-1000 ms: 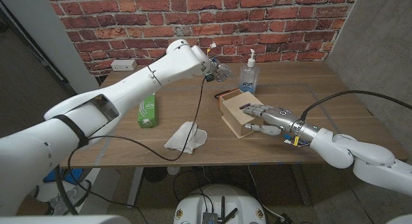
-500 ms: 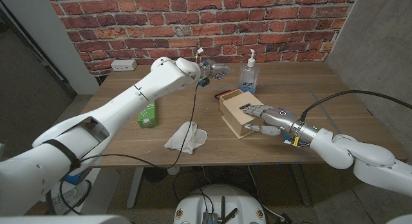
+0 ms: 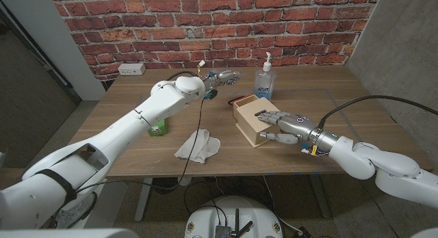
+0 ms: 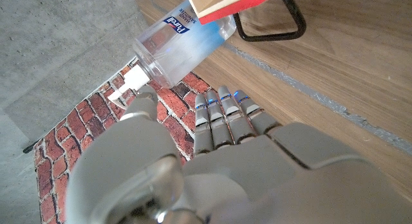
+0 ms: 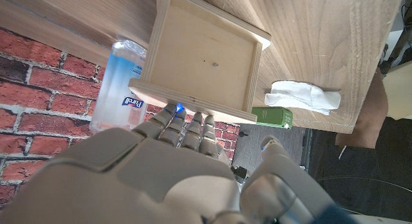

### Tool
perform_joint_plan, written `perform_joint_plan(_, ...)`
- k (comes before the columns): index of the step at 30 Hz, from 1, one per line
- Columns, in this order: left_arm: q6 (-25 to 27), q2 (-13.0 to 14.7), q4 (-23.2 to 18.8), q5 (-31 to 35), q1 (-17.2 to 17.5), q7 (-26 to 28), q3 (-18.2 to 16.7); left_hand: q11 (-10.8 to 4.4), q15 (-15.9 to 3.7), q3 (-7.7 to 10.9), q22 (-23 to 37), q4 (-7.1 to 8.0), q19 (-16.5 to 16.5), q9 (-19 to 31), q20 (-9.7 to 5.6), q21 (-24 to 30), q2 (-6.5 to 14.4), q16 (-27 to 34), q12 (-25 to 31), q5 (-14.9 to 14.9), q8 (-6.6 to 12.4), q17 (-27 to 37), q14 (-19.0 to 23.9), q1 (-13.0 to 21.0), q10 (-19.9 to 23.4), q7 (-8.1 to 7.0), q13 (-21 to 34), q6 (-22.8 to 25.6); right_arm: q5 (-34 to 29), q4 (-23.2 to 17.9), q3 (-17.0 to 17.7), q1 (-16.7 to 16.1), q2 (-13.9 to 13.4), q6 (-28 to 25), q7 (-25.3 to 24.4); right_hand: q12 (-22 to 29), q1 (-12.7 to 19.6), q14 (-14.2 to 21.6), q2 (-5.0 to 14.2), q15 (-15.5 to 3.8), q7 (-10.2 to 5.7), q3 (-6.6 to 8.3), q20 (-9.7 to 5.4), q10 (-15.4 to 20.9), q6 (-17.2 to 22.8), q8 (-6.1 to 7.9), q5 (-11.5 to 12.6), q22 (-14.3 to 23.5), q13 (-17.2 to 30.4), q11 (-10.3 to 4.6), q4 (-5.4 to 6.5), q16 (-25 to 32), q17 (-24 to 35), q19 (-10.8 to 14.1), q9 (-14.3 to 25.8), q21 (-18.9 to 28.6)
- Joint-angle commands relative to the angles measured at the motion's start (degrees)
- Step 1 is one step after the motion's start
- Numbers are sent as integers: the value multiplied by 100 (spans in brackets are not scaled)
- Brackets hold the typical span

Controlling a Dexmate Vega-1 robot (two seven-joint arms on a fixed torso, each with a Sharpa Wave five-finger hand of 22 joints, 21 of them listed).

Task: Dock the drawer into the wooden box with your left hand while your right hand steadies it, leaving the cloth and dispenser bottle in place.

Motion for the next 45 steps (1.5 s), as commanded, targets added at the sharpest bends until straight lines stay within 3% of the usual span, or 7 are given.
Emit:
perform_joint_plan(1,-1096,68,249,96,605,-44,-290,-26,-10,33,14,11,-52,8,-444,-2,25,17,8,-22,-2,21,-59,-46,-24,-5,12,-24,-13,-11,-32,77,56,-6,24,23,49,-36,318,-176,0,29,-346,-5,-26,-18,-12,8,7,-9,-1,19,30,54,14,39)
perform_joint_plan(9,-1501,69,318,113,859,-45,-408,-109,-29,39,16,18,-129,4,-493,-2,75,21,24,-28,13,22,-131,-137,-41,-61,10,-17,-14,-35,-33,74,55,-42,49,23,55,-38,319,-165,-3,38,-352,-12,-44,-23,-10,8,7,-17,-6,15,25,47,13,38)
perform_joint_plan(17,-1559,129,324,21,950,-232,-467,-138,-88,-47,19,132,-368,-4,-451,-13,101,29,13,-46,-16,31,-286,-510,-184,-135,5,-157,-19,-79,-6,17,28,-76,31,24,66,-43,313,-163,-2,42,-352,-14,-66,-28,-11,8,7,-9,-21,12,20,40,13,37)
perform_joint_plan(31,-1659,79,596,-224,903,-669,-455,-101,-64,-144,19,255,-817,-15,-332,-17,170,21,-8,-16,-41,33,-690,-1074,-605,-146,-3,-589,-74,-172,23,-27,39,-202,21,16,70,-60,308,-149,-9,38,-345,-45,-122,-42,-14,8,6,1,-34,10,21,28,11,35)
perform_joint_plan(45,-1667,11,796,-260,849,-856,-352,-88,-76,-176,19,328,-1056,-18,-259,-20,226,65,27,1,-17,29,-688,-1325,-649,-122,-7,-679,-85,-139,13,33,60,-182,22,21,68,-59,303,-148,-5,35,-339,-41,-121,-35,-16,8,5,9,-40,12,21,27,10,37)
